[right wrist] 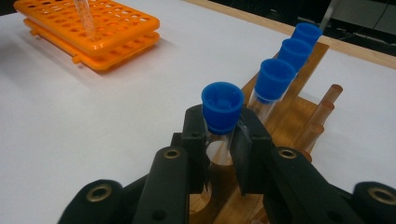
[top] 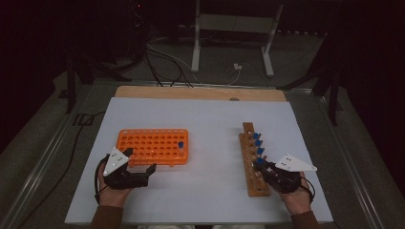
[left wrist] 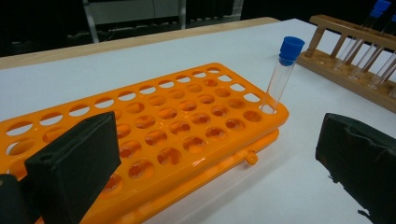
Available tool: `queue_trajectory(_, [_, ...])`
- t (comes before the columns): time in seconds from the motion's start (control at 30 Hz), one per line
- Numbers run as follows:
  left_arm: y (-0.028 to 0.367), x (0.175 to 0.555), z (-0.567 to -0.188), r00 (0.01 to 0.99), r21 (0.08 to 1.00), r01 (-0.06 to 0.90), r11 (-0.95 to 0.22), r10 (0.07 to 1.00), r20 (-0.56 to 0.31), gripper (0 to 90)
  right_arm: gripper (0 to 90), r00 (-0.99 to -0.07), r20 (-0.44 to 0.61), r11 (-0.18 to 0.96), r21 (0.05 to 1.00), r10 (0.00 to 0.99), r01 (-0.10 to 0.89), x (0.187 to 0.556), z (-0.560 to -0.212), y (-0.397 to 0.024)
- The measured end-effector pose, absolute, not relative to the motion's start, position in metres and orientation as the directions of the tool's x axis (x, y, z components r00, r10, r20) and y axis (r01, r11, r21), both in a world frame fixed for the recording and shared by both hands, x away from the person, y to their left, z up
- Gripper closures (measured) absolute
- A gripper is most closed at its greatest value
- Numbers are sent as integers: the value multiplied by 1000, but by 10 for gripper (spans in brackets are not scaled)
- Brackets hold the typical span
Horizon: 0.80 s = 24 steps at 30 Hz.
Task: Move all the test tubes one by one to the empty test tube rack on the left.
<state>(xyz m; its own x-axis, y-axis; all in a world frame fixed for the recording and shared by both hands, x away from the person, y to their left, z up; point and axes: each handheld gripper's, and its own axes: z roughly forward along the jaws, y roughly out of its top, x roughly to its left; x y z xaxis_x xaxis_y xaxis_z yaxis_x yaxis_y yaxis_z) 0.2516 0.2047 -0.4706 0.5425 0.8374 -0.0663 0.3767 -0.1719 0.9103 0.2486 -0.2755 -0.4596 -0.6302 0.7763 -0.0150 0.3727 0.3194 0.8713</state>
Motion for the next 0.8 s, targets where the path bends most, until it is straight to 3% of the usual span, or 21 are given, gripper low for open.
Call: queue_trajectory(0.8, [204,252,-471,544,908,380,-177,837,-64,6,763,-640,-7,315,874,769,370,251,-429,-283])
